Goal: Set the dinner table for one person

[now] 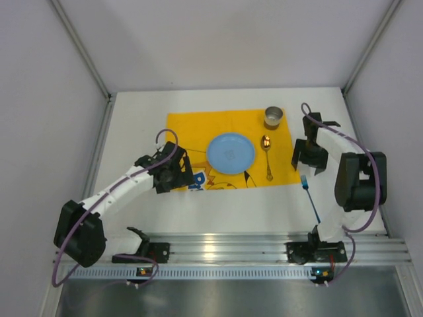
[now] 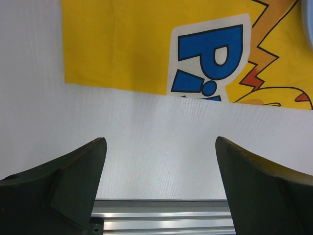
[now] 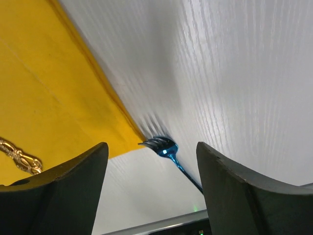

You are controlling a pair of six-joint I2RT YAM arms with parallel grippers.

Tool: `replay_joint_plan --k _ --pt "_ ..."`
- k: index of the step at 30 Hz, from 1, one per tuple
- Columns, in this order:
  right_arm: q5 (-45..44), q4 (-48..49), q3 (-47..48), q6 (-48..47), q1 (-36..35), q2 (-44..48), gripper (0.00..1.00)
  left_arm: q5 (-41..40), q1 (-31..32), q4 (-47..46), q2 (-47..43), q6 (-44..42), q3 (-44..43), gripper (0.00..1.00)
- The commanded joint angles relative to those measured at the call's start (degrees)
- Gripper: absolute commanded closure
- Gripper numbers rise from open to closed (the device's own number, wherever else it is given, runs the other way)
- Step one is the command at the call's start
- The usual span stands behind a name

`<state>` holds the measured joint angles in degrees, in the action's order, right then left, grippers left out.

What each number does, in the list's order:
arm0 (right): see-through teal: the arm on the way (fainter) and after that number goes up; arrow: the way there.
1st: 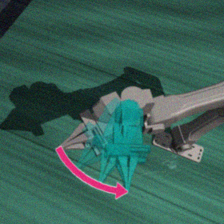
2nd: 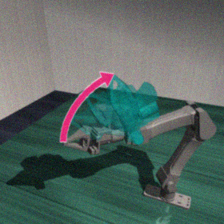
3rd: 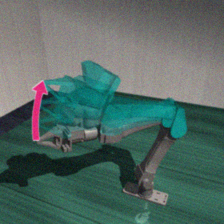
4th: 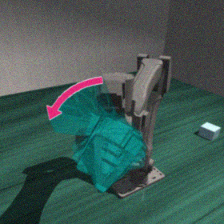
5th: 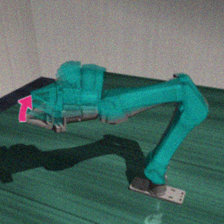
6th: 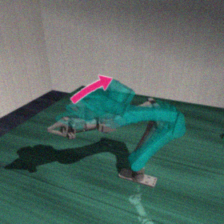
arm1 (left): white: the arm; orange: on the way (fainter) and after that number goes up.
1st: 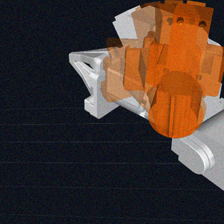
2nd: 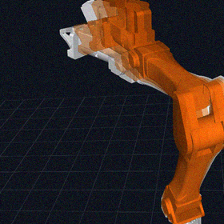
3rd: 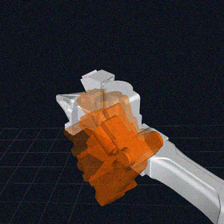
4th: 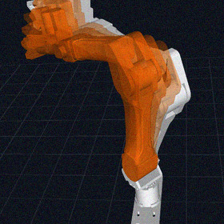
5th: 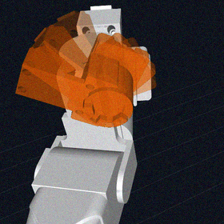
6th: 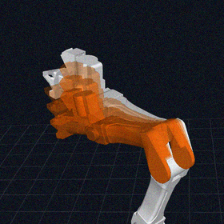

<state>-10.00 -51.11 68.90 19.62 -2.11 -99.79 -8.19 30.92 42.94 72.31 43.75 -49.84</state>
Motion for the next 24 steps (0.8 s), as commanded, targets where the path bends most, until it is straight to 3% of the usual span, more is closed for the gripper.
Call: replay_joint_plan --k 1,11,16,24 --pt "2.88 1.10 -2.98 0.51 -0.09 4.51 0.27 0.98 0.20 -3.47 0.90 -0.07 -1.84 0.02" --pt "4.03 5.85 -12.64 -0.72 0.00 -0.92 0.33 2.21 0.28 -6.46 -0.77 1.60 2.90 0.02" --pt "2.80 6.46 -12.48 -0.46 0.09 -2.60 0.45 1.68 0.20 -6.64 -2.17 2.13 4.49 0.02" --pt "0.51 5.67 -9.32 -0.72 0.00 -5.86 0.75 1.42 0.20 -6.81 -1.13 1.34 4.06 0.02"
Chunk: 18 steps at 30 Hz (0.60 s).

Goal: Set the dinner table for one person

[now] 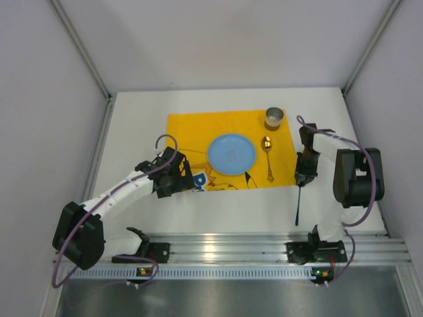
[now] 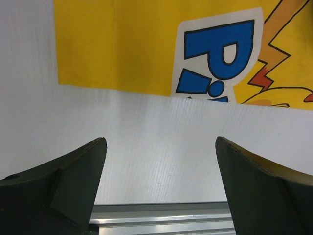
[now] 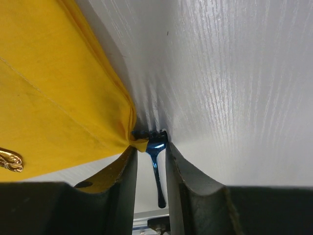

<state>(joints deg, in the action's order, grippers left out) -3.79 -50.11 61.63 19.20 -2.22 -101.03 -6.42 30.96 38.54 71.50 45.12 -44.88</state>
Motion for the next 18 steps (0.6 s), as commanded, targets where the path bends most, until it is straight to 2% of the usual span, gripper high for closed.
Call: replay_joint_plan --k 1,4,5,7,13,16,18 --pt "-6.40 4.06 -1.69 -0.30 0.11 -4.52 0.76 -0.35 0.15 -2.16 -0.05 -0.38 -1.17 0.02" --pt "-7.54 2.56 -0.19 0.13 0.11 -3.91 0.73 -0.27 0.15 -2.16 1.00 -1.18 -2.40 0.02" --pt "-7.63 2.21 0.85 0.13 0.11 -3.56 0.69 -0.35 0.15 -2.16 1.35 -1.35 -2.75 0.01" --pt "-8.50 1.42 2.00 0.05 0.20 -3.56 0.66 -0.09 0.15 -2.33 2.41 -1.96 -3.63 0.02" --pt "-10.44 0.63 9.03 -0.31 0.20 -8.64 0.68 0.96 0.15 -2.42 5.48 -3.55 -6.53 0.01" --pt "-10.36 -1.30 13.07 0.22 0.11 -11.81 0.61 1.23 0.15 -1.81 6.45 -4.25 -8.02 0.02" --pt "-9.83 -1.92 13.96 0.40 0.11 -10.77 0.52 1.06 0.15 -1.11 6.72 -4.60 -8.64 0.02"
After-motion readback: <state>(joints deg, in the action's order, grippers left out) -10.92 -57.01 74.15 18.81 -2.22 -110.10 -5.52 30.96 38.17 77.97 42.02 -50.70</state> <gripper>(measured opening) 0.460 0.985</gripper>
